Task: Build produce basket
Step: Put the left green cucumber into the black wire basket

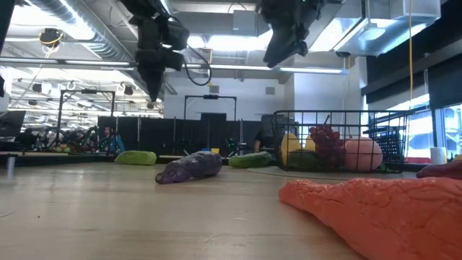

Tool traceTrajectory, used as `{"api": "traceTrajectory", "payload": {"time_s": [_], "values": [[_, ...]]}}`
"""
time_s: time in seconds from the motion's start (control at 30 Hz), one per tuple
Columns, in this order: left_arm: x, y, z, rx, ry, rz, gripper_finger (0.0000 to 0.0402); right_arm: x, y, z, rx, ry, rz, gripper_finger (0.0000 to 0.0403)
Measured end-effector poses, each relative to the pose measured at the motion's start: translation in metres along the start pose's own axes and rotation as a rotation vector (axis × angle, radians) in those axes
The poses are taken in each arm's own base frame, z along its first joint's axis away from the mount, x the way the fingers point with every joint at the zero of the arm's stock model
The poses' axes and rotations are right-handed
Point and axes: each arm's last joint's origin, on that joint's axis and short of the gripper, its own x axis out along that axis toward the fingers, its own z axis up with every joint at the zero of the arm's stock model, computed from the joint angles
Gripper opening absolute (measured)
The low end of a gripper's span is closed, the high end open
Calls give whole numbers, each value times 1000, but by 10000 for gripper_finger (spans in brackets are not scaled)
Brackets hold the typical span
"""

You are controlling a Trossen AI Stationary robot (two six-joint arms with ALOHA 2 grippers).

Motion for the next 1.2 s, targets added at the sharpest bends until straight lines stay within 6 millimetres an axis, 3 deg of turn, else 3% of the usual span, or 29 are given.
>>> {"api": "traceTrajectory", "payload": {"time_s": [0.27, 0.63, 1.2], "values": [[0, 3, -2, 301, 1, 0, 41, 18, -4, 12, -51, -85, -31, 119], [0, 11, -7, 307, 6, 7, 41, 68, -28, 34, -197, -218, -22, 119], [0, 10, -7, 300, 8, 2, 41, 74, -30, 34, -191, -219, -21, 119]]}}
